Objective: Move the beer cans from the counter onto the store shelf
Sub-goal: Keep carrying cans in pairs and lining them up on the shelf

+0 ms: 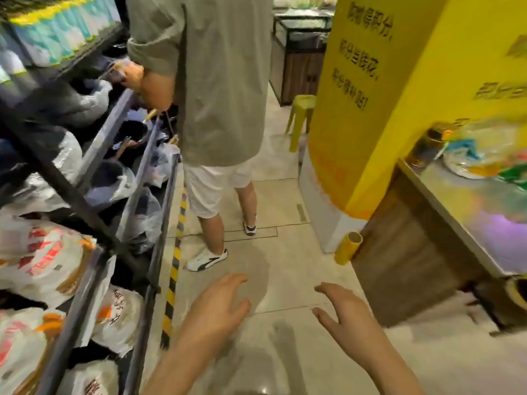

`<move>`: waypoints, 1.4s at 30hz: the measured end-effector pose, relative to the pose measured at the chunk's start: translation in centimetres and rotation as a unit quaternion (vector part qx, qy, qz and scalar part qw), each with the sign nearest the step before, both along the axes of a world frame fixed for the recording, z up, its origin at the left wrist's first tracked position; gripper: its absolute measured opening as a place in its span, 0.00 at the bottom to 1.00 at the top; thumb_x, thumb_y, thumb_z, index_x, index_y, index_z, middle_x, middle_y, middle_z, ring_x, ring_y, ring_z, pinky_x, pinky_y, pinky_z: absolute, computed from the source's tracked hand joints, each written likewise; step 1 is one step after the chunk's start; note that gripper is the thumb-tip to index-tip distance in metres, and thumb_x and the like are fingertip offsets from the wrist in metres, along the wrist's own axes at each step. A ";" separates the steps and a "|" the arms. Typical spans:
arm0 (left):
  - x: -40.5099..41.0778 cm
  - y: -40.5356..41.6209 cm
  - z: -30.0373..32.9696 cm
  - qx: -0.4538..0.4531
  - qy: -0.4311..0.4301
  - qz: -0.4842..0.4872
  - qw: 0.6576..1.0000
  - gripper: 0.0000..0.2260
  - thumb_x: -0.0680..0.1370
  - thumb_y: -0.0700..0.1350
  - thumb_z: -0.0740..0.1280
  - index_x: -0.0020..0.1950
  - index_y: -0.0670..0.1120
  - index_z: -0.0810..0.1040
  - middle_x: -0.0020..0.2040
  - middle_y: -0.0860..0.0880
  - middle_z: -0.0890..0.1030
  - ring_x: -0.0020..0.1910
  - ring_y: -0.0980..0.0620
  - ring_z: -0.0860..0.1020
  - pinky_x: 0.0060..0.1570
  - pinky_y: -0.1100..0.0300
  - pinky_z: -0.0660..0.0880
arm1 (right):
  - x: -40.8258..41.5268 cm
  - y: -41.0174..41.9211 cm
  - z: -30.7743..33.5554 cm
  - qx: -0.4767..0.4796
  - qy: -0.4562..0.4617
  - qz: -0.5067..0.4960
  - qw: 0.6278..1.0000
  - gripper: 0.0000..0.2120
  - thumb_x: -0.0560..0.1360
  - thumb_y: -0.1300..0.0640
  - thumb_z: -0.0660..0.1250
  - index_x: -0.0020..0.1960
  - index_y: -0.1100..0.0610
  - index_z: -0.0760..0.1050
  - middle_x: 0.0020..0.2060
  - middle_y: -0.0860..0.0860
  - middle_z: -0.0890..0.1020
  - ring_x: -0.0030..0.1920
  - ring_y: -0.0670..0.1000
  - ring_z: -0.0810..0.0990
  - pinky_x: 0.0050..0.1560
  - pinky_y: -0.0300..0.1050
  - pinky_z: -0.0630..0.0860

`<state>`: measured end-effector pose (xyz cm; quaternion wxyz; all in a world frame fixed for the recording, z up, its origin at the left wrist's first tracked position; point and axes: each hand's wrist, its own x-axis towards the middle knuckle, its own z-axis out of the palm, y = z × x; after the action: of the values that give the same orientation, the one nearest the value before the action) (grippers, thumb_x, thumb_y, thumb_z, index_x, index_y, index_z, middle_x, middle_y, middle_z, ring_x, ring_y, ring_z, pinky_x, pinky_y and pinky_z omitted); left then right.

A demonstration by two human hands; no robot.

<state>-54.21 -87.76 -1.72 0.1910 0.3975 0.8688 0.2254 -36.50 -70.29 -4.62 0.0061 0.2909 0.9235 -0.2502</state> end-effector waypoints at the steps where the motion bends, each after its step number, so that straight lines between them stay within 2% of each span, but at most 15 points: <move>1: 1.8 2.0 -0.1 0.001 0.002 -0.026 1.000 0.21 0.79 0.53 0.60 0.72 0.54 0.65 0.71 0.57 0.67 0.70 0.58 0.64 0.64 0.65 0.61 | 2.8 1.2 0.3 0.015 -0.007 -0.019 1.000 0.20 0.78 0.45 0.58 0.70 0.46 0.65 0.68 0.41 0.69 0.68 0.43 0.66 0.68 0.39 0.61; 5: 10.1 10.5 -0.5 0.022 -0.011 -0.119 0.993 0.21 0.79 0.54 0.60 0.71 0.54 0.65 0.71 0.57 0.67 0.69 0.58 0.66 0.64 0.66 0.61 | 15.2 5.9 1.3 0.048 -0.045 -0.132 0.989 0.20 0.79 0.43 0.56 0.70 0.44 0.63 0.68 0.38 0.67 0.68 0.43 0.66 0.68 0.38 0.60; 9: 18.9 18.3 -0.8 0.017 -0.035 -0.218 0.975 0.22 0.79 0.55 0.59 0.73 0.56 0.62 0.72 0.58 0.65 0.70 0.58 0.64 0.67 0.65 0.58 | 26.6 9.1 1.0 0.037 -0.064 -0.259 0.963 0.20 0.79 0.43 0.58 0.70 0.45 0.64 0.68 0.40 0.68 0.67 0.44 0.68 0.67 0.39 0.62; 12: 24.2 22.8 -0.5 0.013 -0.044 -0.262 0.964 0.23 0.79 0.57 0.58 0.73 0.57 0.61 0.73 0.59 0.64 0.70 0.59 0.63 0.68 0.66 0.58 | 32.1 10.8 0.9 0.021 -0.058 -0.316 0.947 0.20 0.78 0.44 0.60 0.69 0.46 0.66 0.68 0.41 0.70 0.67 0.45 0.68 0.66 0.38 0.63; 14: 26.6 25.3 -0.1 0.015 -0.053 -0.273 0.961 0.22 0.79 0.57 0.58 0.73 0.59 0.60 0.72 0.61 0.63 0.70 0.60 0.62 0.64 0.69 0.57 | 34.2 12.0 0.9 0.006 -0.047 -0.340 0.939 0.19 0.78 0.45 0.61 0.68 0.46 0.68 0.66 0.41 0.72 0.66 0.45 0.70 0.65 0.38 0.64; 19: 28.0 31.8 -0.2 0.006 -0.076 -0.264 0.961 0.22 0.78 0.57 0.61 0.72 0.61 0.62 0.72 0.60 0.64 0.69 0.59 0.65 0.67 0.61 0.64 | 35.1 17.8 1.2 -0.022 -0.024 -0.346 0.937 0.20 0.78 0.45 0.61 0.69 0.46 0.66 0.68 0.41 0.70 0.67 0.45 0.68 0.67 0.38 0.62; 23: 25.8 38.1 -0.9 0.021 -0.079 -0.255 0.963 0.21 0.77 0.56 0.63 0.70 0.58 0.66 0.68 0.57 0.70 0.66 0.59 0.68 0.63 0.61 0.67 | 33.4 24.7 1.7 -0.016 0.002 -0.324 0.946 0.21 0.78 0.45 0.60 0.70 0.45 0.65 0.68 0.41 0.70 0.67 0.45 0.67 0.66 0.37 0.61; 25: 24.9 41.8 -1.1 0.031 -0.084 -0.237 0.967 0.21 0.77 0.54 0.64 0.69 0.56 0.68 0.66 0.56 0.73 0.64 0.58 0.70 0.60 0.61 0.69 | 32.3 28.3 2.2 0.013 0.024 -0.288 0.957 0.19 0.78 0.49 0.63 0.68 0.47 0.68 0.64 0.42 0.74 0.64 0.46 0.71 0.62 0.36 0.64; 28: 24.0 47.5 -1.1 0.043 -0.104 -0.212 0.971 0.21 0.77 0.51 0.66 0.69 0.52 0.70 0.65 0.53 0.75 0.63 0.57 0.72 0.56 0.63 0.69 | 31.5 33.6 3.5 0.029 0.050 -0.243 0.968 0.13 0.75 0.52 0.65 0.59 0.50 0.76 0.54 0.46 0.80 0.55 0.48 0.75 0.57 0.41 0.71; 30: 23.7 51.3 -1.0 0.043 -0.107 -0.198 0.973 0.20 0.76 0.50 0.67 0.68 0.51 0.71 0.63 0.52 0.76 0.61 0.56 0.74 0.54 0.62 0.69 | 31.9 37.2 4.2 0.033 0.060 -0.253 0.965 0.13 0.74 0.51 0.65 0.58 0.51 0.76 0.56 0.46 0.80 0.56 0.46 0.74 0.59 0.42 0.70; 32: 23.8 54.9 -1.1 0.042 -0.108 -0.195 0.974 0.21 0.76 0.51 0.67 0.68 0.51 0.71 0.63 0.53 0.77 0.61 0.56 0.74 0.55 0.61 0.71 | 32.8 40.7 4.1 0.021 0.048 -0.281 0.958 0.18 0.76 0.49 0.65 0.65 0.47 0.72 0.63 0.41 0.75 0.63 0.43 0.71 0.64 0.39 0.67; 34: 24.2 58.5 -1.3 0.041 -0.102 -0.208 0.972 0.22 0.76 0.52 0.66 0.69 0.51 0.70 0.65 0.54 0.75 0.62 0.56 0.73 0.60 0.59 0.71 | 33.7 43.8 4.0 -0.004 0.036 -0.304 0.952 0.20 0.77 0.46 0.64 0.68 0.44 0.68 0.66 0.39 0.71 0.66 0.43 0.69 0.66 0.39 0.66; 39: 26.8 65.7 -1.1 0.047 -0.110 -0.231 0.966 0.21 0.77 0.51 0.65 0.69 0.52 0.69 0.65 0.57 0.73 0.63 0.59 0.71 0.61 0.64 0.67 | 36.1 49.6 3.3 -0.063 -0.009 -0.334 0.941 0.21 0.77 0.42 0.61 0.68 0.43 0.66 0.65 0.37 0.70 0.62 0.41 0.72 0.58 0.30 0.67; 40: 27.4 67.0 -1.0 0.054 -0.117 -0.231 0.964 0.20 0.77 0.51 0.65 0.69 0.53 0.70 0.64 0.58 0.73 0.63 0.59 0.71 0.61 0.64 0.67 | 36.5 50.6 3.2 -0.077 -0.013 -0.341 0.937 0.22 0.75 0.37 0.60 0.67 0.42 0.66 0.64 0.37 0.70 0.59 0.41 0.73 0.54 0.29 0.67; 42: 28.4 69.6 -1.0 0.048 -0.114 -0.245 0.962 0.20 0.78 0.53 0.64 0.69 0.55 0.68 0.63 0.60 0.71 0.64 0.59 0.70 0.62 0.63 0.66 | 37.3 53.1 3.0 -0.097 0.011 -0.348 0.932 0.37 0.64 0.21 0.50 0.65 0.40 0.66 0.61 0.35 0.69 0.55 0.38 0.72 0.51 0.25 0.65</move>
<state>-25.85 -18.17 -2.73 0.3192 0.5783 0.7056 0.2567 0.80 -17.21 -1.66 -0.0634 0.5894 0.7356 -0.3278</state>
